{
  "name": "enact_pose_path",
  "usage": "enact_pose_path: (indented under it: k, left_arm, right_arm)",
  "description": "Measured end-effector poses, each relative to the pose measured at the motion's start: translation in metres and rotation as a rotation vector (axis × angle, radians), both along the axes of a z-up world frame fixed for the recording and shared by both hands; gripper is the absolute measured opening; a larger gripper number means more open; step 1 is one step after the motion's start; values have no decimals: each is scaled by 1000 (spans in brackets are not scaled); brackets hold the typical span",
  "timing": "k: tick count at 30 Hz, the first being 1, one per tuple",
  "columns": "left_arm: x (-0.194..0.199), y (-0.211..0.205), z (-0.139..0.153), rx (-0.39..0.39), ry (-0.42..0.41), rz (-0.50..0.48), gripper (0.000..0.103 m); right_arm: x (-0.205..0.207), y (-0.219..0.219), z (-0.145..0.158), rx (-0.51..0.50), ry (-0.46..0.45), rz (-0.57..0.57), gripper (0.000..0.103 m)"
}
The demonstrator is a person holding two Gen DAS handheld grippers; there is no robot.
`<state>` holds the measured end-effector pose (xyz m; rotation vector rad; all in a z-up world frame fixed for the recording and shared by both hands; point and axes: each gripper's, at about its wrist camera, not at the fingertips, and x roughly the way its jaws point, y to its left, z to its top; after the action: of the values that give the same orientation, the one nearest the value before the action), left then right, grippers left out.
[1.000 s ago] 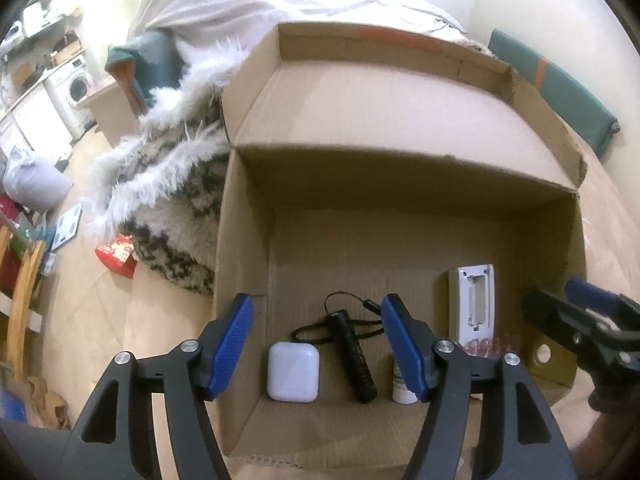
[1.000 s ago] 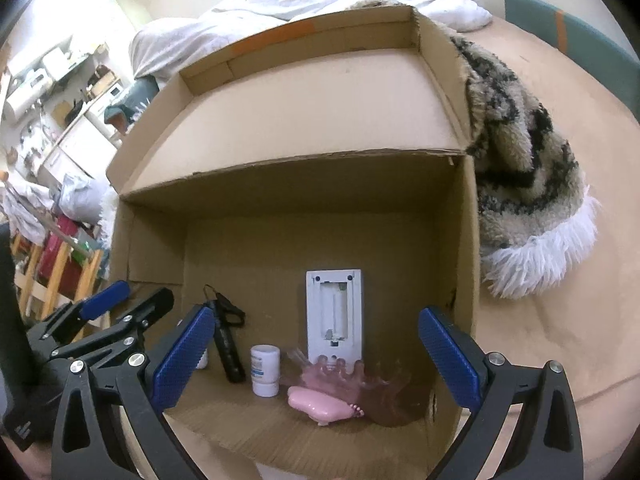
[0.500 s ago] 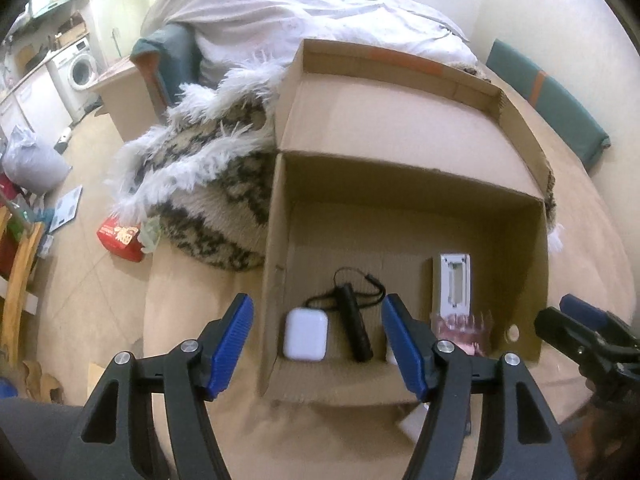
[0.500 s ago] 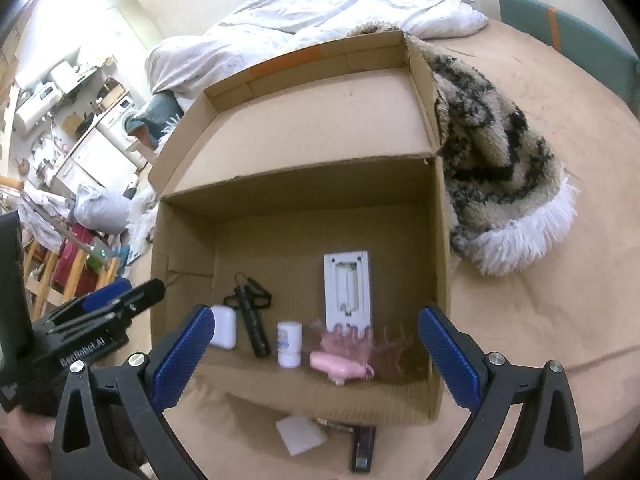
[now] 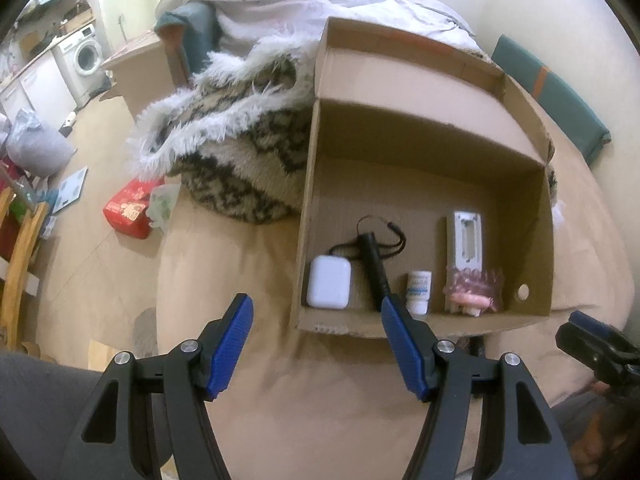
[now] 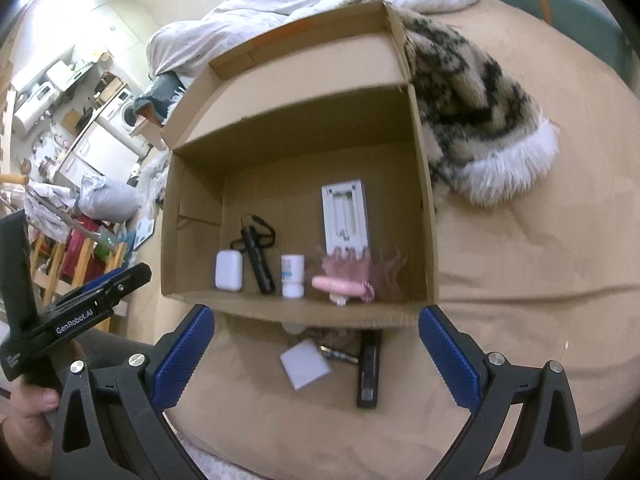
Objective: Organize rigid objects
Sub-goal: 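Withdraw both tools from the box toward the remaining items, then grasp the black battery pack with the right tool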
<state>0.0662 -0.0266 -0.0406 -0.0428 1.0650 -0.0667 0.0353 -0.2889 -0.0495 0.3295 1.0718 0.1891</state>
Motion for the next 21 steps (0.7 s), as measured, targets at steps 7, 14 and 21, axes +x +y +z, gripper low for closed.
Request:
enact_pose_path:
  k: [7, 14, 21]
  left_arm:
    - [-3, 8, -21, 26, 25, 36, 64]
    - [-3, 13, -28, 4, 56, 51, 64]
    - [-2, 12, -31, -16, 77, 46, 64]
  right_arm:
    - [-11, -14, -20, 6, 48, -57, 103]
    - [-9, -28, -39, 27, 123, -127, 103]
    - [-1, -30, -70, 81, 261, -129, 103]
